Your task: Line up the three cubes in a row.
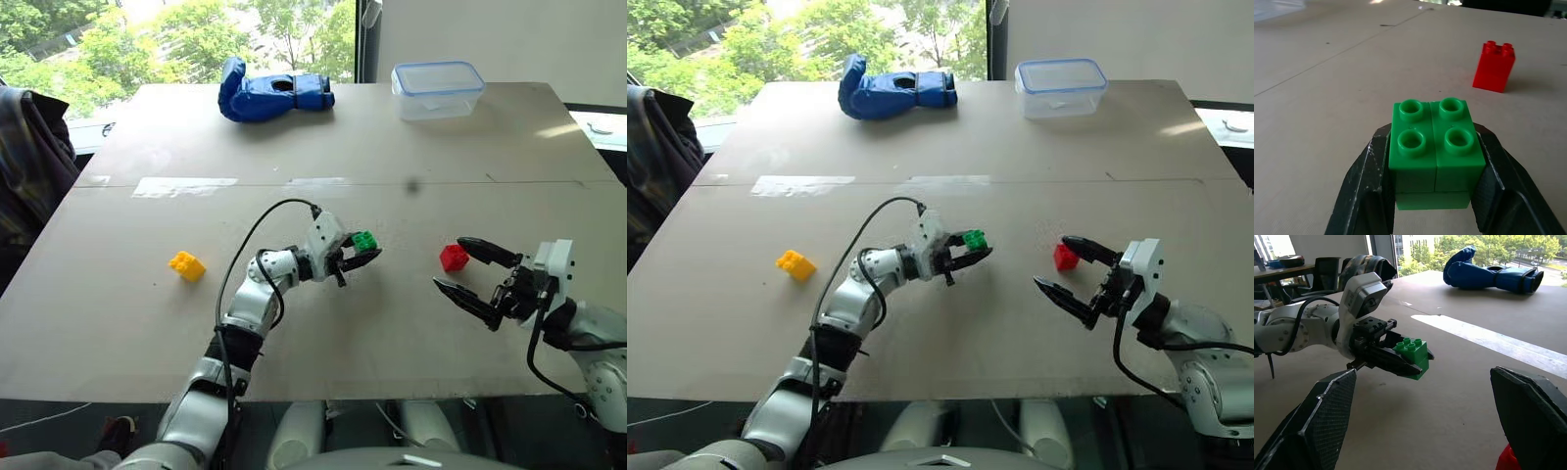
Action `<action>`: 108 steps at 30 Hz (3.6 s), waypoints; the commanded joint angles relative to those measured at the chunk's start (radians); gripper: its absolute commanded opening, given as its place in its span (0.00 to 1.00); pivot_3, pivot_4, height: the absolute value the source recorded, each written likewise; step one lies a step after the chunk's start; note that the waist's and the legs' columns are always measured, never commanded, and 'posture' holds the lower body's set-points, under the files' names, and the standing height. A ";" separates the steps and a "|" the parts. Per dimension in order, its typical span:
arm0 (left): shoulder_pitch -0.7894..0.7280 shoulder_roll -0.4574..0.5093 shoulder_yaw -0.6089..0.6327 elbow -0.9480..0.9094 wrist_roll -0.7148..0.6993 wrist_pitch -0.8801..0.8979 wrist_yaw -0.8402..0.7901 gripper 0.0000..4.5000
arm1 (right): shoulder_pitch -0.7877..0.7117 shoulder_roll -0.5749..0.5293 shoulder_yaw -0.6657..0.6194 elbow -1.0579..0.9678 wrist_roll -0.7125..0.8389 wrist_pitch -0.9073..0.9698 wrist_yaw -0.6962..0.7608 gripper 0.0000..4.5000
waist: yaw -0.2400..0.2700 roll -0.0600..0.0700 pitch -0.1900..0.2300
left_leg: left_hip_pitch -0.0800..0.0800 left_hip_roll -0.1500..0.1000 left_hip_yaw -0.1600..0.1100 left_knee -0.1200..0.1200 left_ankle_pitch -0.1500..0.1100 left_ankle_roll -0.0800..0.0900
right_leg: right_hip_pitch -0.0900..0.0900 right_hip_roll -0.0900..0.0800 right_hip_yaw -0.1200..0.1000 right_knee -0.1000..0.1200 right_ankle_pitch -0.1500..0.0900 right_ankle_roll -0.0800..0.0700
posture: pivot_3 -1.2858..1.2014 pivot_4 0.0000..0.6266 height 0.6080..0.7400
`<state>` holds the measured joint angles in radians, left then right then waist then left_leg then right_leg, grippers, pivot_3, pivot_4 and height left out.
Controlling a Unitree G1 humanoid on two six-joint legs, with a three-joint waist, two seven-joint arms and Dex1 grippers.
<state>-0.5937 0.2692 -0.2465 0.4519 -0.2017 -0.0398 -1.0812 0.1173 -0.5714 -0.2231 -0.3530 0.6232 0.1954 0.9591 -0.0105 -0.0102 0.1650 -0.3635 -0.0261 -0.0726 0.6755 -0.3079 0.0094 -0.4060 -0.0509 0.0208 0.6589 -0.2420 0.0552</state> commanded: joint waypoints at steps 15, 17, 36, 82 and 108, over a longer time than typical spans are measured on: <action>-0.382 -0.166 -0.041 0.720 0.192 -0.399 -0.183 0.30 | 0.248 0.003 -0.153 -0.036 -0.025 -0.181 0.044 1.00 | -0.004 -0.001 0.001 | 0.001 0.001 -0.002 0.005 -0.001 0.001 | 0.002 0.001 0.002 0.002 0.000 0.001 | 0.52 0.24 1.00; -0.387 -0.172 -0.029 0.737 0.202 -0.397 -0.145 0.30 | 0.253 0.003 -0.154 -0.040 -0.025 -0.181 0.038 1.00 | -0.002 -0.001 0.001 | 0.001 0.001 -0.003 0.006 -0.001 0.002 | 0.002 0.001 0.001 0.002 0.000 0.001 | 0.52 0.24 1.00; -0.327 -0.185 0.011 0.721 0.231 -0.373 -0.128 0.30 | 0.225 -0.017 -0.139 -0.038 -0.029 -0.158 0.012 1.00 | -0.002 -0.001 0.000 | 0.003 0.001 -0.004 0.010 -0.001 0.002 | 0.006 0.001 0.001 0.002 0.000 0.002 | 0.52 0.24 1.00; 0.748 0.064 0.455 -1.037 -0.103 0.281 0.399 0.99 | -0.070 -0.036 0.078 -0.062 0.067 -0.021 0.082 1.00 | 0.020 0.002 0.002 | 0.000 0.008 -0.006 0.007 -0.002 0.002 | 0.004 -0.006 0.004 -0.001 0.000 0.001 | 0.52 0.24 1.00; 0.686 -0.272 0.507 -0.835 0.299 0.362 1.242 0.99 | -0.249 0.004 0.202 -0.045 0.058 0.061 0.116 1.00 | 0.024 0.001 0.002 | 0.000 0.005 -0.005 0.007 -0.002 0.003 | 0.004 -0.002 -0.003 -0.002 0.000 0.001 | 0.52 0.24 1.00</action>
<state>0.1188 -0.0057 0.2454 -0.3958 0.0880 0.3524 0.1283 -0.1268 -0.5698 -0.0122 -0.3552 0.6763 0.2579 1.0837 0.0137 -0.0094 0.1667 -0.3639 -0.0216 -0.0780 0.6828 -0.3101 0.0123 -0.4017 -0.0530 0.0182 0.6566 -0.2416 0.0565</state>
